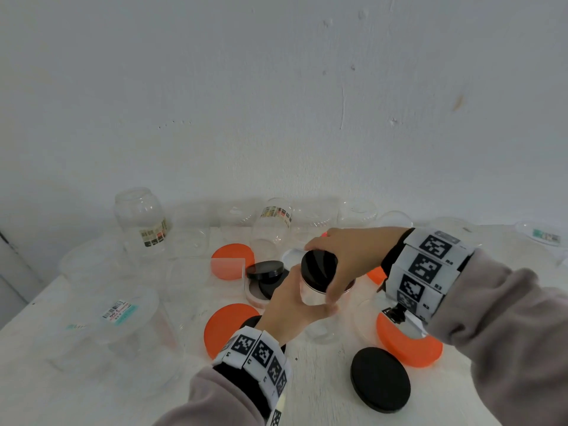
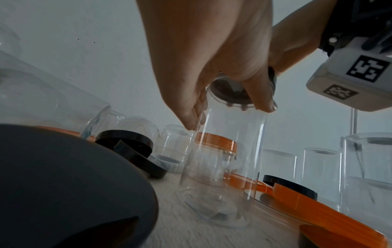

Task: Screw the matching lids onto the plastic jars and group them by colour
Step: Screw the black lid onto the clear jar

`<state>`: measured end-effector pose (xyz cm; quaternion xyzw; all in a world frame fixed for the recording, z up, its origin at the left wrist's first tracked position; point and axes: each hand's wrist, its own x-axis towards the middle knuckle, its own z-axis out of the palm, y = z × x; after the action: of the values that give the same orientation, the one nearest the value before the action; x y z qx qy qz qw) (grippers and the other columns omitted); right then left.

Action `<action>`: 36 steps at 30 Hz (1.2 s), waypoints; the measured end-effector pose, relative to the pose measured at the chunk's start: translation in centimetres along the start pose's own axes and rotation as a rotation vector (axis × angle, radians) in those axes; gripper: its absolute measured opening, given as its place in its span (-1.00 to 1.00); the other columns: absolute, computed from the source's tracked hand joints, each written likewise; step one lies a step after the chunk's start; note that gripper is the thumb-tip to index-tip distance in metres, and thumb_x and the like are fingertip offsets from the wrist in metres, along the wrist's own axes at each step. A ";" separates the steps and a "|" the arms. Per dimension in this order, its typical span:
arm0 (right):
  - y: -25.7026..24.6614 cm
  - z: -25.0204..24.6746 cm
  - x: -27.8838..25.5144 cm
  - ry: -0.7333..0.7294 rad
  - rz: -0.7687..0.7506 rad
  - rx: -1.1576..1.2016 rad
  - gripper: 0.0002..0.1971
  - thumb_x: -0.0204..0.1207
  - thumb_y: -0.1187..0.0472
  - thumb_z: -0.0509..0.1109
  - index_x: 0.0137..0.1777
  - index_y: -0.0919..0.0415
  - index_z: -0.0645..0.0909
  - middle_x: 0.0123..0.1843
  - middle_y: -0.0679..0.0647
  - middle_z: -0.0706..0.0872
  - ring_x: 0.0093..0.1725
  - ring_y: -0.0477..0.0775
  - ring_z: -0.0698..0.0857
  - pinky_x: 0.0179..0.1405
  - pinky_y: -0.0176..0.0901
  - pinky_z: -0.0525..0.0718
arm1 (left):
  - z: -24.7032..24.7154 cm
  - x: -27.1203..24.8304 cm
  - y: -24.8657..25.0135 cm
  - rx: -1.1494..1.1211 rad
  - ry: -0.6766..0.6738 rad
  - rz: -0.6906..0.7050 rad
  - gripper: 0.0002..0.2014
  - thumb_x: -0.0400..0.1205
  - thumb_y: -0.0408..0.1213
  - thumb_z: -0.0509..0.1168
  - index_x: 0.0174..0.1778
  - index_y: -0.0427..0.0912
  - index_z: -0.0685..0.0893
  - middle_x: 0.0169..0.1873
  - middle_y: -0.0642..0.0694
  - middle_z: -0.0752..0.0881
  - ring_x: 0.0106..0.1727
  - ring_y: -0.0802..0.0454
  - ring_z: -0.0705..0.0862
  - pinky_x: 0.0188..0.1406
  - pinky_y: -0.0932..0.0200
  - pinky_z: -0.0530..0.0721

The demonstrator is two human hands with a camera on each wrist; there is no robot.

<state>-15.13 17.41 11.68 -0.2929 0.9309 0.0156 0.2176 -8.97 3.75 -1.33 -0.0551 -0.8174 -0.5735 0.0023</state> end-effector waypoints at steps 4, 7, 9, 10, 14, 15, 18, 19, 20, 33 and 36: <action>0.2 -0.6 -0.2 0.015 -0.067 -0.010 -0.05 0.19 -0.14 0.65 0.58 -0.20 0.28 0.28 -0.19 0.40 0.35 -0.05 0.42 0.36 0.01 0.54 | 0.1 0.1 -0.1 0.023 0.014 -0.006 -0.19 0.36 -0.07 0.61 0.48 0.15 0.36 0.29 0.26 0.59 0.36 0.32 0.51 0.36 0.28 0.45; 0.2 -0.7 -0.2 0.061 -0.087 0.001 -0.10 0.09 -0.24 0.65 0.49 -0.19 0.43 0.18 -0.28 0.48 0.23 -0.14 0.48 0.28 -0.06 0.59 | 0.2 0.1 -0.1 0.035 0.016 -0.004 -0.20 0.36 -0.05 0.61 0.48 0.11 0.37 0.29 0.21 0.61 0.35 0.27 0.53 0.42 0.15 0.49; 0.2 -0.3 -0.2 0.120 -0.053 0.008 -0.19 0.06 -0.35 0.61 0.34 -0.11 0.55 0.08 -0.25 0.58 0.08 -0.12 0.59 0.06 -0.13 0.68 | 0.1 0.1 -0.1 0.036 0.018 -0.003 -0.23 0.36 -0.04 0.61 0.46 0.09 0.40 0.25 0.20 0.64 0.32 0.26 0.57 0.40 0.11 0.52; 0.1 0.0 -0.1 0.165 -0.025 0.008 -0.24 0.06 -0.40 0.58 0.22 -0.03 0.60 0.01 -0.18 0.64 -0.02 -0.10 0.63 -0.09 -0.19 0.68 | 0.2 0.1 -0.1 0.032 0.018 -0.003 -0.24 0.35 -0.04 0.61 0.44 0.08 0.41 0.24 0.20 0.65 0.31 0.25 0.58 0.38 0.11 0.53; -0.4 1.4 0.0 0.260 0.046 -0.005 -0.26 0.14 -0.51 0.46 0.00 0.15 0.56 -0.15 -0.03 0.64 -0.23 -0.04 0.60 -0.40 -0.24 0.45 | 0.1 0.0 -0.1 0.032 0.017 -0.011 -0.28 0.36 -0.03 0.61 0.38 0.05 0.43 0.21 0.22 0.64 0.30 0.24 0.58 0.30 0.17 0.54; -0.4 1.4 0.0 0.250 0.051 0.002 -0.27 0.16 -0.51 0.45 0.01 0.14 0.54 -0.15 -0.03 0.63 -0.22 -0.04 0.60 -0.39 -0.24 0.44 | 0.1 0.0 -0.1 0.025 0.013 -0.012 -0.28 0.36 -0.04 0.60 0.39 0.05 0.42 0.21 0.22 0.64 0.30 0.24 0.58 0.29 0.19 0.54; -0.1 0.6 -0.4 0.142 0.029 0.062 -0.27 0.22 -0.37 0.53 0.27 0.04 0.50 0.13 -0.09 0.60 0.10 0.01 0.60 -0.07 -0.19 0.59 | 0.2 0.0 -0.1 0.017 0.013 -0.006 -0.29 0.38 -0.05 0.59 0.40 0.01 0.42 0.09 0.12 0.67 0.18 0.25 0.60 0.17 0.34 0.53; 0.0 0.3 -0.6 0.093 0.013 0.089 -0.20 0.23 -0.29 0.57 0.44 -0.05 0.40 0.27 -0.11 0.51 0.27 0.01 0.52 0.16 -0.10 0.60 | 0.2 -0.1 -0.1 0.019 0.015 -0.001 -0.29 0.39 -0.05 0.59 0.41 0.03 0.42 0.08 0.07 0.66 0.15 0.25 0.60 0.17 0.36 0.53; 0.0 0.1 -0.7 0.058 -0.004 0.106 -0.12 0.24 -0.21 0.60 0.54 -0.13 0.30 0.36 -0.12 0.44 0.36 0.01 0.44 0.31 -0.01 0.55 | 0.3 -0.1 0.0 0.013 0.016 0.003 -0.28 0.39 -0.06 0.59 0.43 0.05 0.41 0.11 0.11 0.66 0.19 0.29 0.59 0.25 0.32 0.53; -0.1 1.0 -0.1 0.207 0.033 0.041 -0.27 0.21 -0.45 0.47 0.21 0.05 0.52 0.04 -0.05 0.62 -0.04 -0.04 0.61 -0.19 -0.20 0.57 | 0.4 -0.2 0.2 0.002 0.020 0.000 -0.28 0.38 -0.05 0.59 0.41 0.07 0.41 0.23 0.22 0.62 0.31 0.28 0.55 0.31 0.23 0.51; 0.3 0.0 -0.6 0.020 -0.022 0.088 -0.12 0.24 -0.19 0.60 0.55 -0.19 0.28 0.37 -0.13 0.42 0.34 -0.03 0.44 0.31 -0.01 0.55 | 0.5 -0.2 0.1 -0.006 0.018 0.009 -0.25 0.40 -0.08 0.59 0.47 0.07 0.38 0.28 0.21 0.61 0.33 0.28 0.53 0.35 0.25 0.47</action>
<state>-14.83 17.97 11.91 -0.2932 0.9296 -0.0307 0.2213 -8.75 4.26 -1.38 -0.0537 -0.8152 -0.5765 0.0120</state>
